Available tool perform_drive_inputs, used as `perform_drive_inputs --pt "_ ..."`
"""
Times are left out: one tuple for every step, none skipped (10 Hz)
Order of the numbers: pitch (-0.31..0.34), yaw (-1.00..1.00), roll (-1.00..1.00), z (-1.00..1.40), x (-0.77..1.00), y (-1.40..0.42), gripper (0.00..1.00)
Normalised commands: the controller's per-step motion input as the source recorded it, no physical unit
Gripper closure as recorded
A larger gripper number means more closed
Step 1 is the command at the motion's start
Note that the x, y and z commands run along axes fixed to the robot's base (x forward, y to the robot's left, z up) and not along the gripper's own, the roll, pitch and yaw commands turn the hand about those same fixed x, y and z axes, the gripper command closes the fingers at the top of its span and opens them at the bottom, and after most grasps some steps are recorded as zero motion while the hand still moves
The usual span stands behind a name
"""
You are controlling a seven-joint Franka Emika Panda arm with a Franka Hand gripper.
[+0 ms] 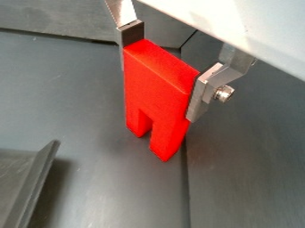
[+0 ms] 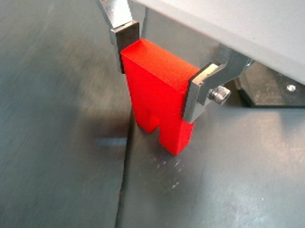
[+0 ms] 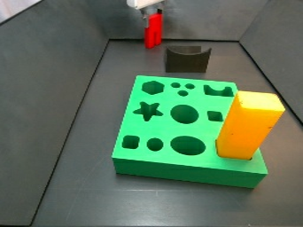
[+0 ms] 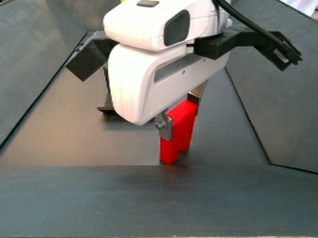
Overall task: Pick up the double-square object. Move up. Move to above the board. Insert the double-square object.
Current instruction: Pick up the double-square object.
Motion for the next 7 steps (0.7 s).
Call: perform_drive_inputs --pt "0.000 0.00 0.00 0.00 0.00 0.00 1.00" --pt "0.000 0.00 0.00 0.00 0.00 0.00 1.00" --pt "0.000 0.00 0.00 0.00 0.00 0.00 1.00" --pt "0.000 0.00 0.00 0.00 0.00 0.00 1.00" --pt "0.000 0.00 0.00 0.00 0.00 0.00 1.00" --pt "0.000 0.00 0.00 0.00 0.00 0.00 1.00" --pt "0.000 0.00 0.00 0.00 0.00 0.00 1.00"
